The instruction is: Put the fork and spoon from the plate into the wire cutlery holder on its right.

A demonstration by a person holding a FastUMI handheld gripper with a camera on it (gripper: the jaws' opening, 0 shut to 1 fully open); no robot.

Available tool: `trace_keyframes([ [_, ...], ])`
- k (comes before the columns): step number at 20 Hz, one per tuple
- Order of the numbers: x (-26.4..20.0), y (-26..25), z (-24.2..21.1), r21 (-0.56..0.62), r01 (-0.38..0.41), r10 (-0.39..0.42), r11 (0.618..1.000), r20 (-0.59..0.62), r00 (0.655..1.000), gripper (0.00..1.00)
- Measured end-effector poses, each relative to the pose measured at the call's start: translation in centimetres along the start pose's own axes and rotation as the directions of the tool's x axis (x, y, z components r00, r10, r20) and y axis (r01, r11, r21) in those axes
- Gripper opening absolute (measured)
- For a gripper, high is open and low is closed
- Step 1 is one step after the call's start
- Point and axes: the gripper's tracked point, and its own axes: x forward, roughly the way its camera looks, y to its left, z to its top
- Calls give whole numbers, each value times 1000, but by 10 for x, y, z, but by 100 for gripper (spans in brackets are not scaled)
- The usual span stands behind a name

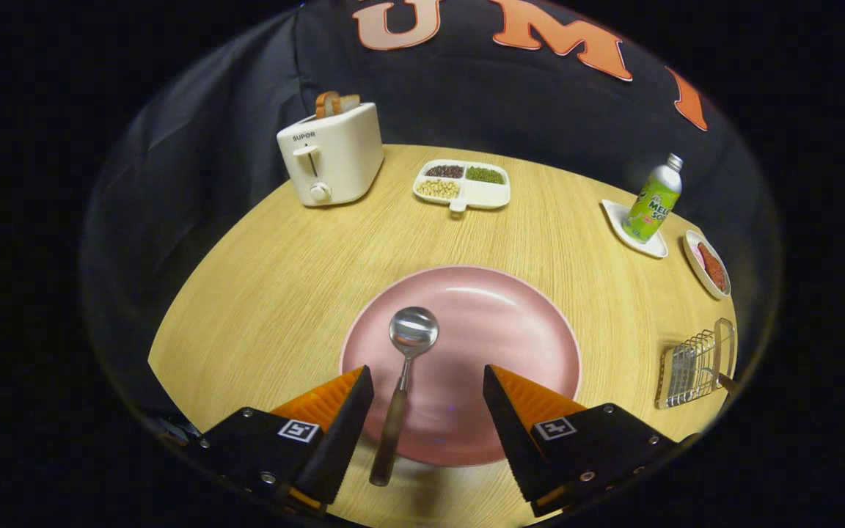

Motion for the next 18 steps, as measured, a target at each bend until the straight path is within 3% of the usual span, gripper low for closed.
trace_keyframes([
  [3,7,2,-22,-21,-2,0,1000,-121,993,88],
  [6,7,1,-29,-46,-8,0,999,-181,983,77],
  [8,7,-3,-40,-90,2,-23,996,-238,971,63],
  [11,6,4,-39,-67,-15,-3,998,-261,965,23],
  [13,7,6,-40,-63,-21,3,998,-277,961,11],
  [18,3,5,-31,-57,-75,60,996,-224,973,6],
])
